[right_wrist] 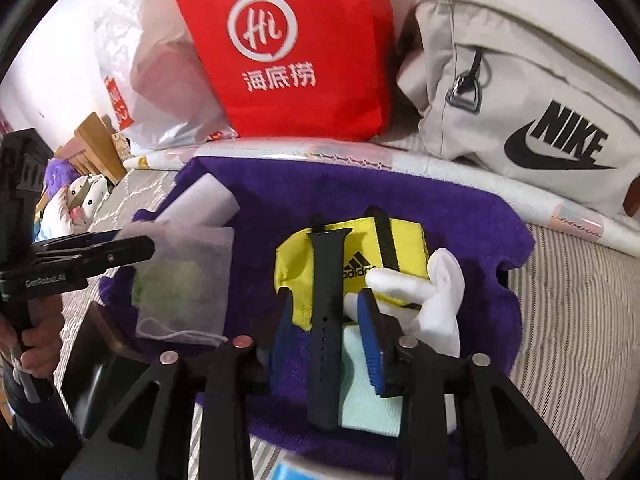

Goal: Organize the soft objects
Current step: 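Release the black strap beside the yellow pouch with the right tool while the left tool releases the cotton, then move both tools back to the sachets beside the green tin box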

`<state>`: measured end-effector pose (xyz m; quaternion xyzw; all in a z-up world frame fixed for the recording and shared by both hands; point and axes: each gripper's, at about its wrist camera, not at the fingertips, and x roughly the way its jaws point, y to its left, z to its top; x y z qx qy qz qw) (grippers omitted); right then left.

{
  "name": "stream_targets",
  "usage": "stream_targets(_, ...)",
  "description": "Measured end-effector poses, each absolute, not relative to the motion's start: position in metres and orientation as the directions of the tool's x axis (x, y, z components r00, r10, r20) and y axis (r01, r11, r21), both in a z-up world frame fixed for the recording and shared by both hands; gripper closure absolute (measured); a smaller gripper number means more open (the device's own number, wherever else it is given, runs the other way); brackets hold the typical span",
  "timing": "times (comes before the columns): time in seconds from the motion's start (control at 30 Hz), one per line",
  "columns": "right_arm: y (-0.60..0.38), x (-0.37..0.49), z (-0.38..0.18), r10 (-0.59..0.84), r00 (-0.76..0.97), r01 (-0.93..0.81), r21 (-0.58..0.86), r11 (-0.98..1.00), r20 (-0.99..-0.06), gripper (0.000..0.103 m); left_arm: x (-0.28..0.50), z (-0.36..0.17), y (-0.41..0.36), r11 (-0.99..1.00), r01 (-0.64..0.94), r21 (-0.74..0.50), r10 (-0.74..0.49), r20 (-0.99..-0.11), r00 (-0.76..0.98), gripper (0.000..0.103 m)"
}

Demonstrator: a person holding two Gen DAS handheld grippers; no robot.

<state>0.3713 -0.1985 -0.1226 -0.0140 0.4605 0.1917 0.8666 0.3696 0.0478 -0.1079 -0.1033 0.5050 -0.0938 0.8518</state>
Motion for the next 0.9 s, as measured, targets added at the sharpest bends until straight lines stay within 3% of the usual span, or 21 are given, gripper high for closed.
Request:
stream_targets(0.5, -0.191, 0.287, -0.082, 0.349, 0.56, -0.387, 0.135, 0.912, -0.752, 0.062, 0.309, -0.07, 0.059, 0.964, 0.052, -0.261, -0.248, -0.81, 0.531, 0.043)
stream_targets(0.9, -0.191, 0.21, -0.084, 0.389, 0.549, -0.398, 0.179, 0.9, -0.74, 0.062, 0.247, -0.061, 0.062, 0.965, 0.044, -0.26, -0.241, -0.803, 0.546, 0.043)
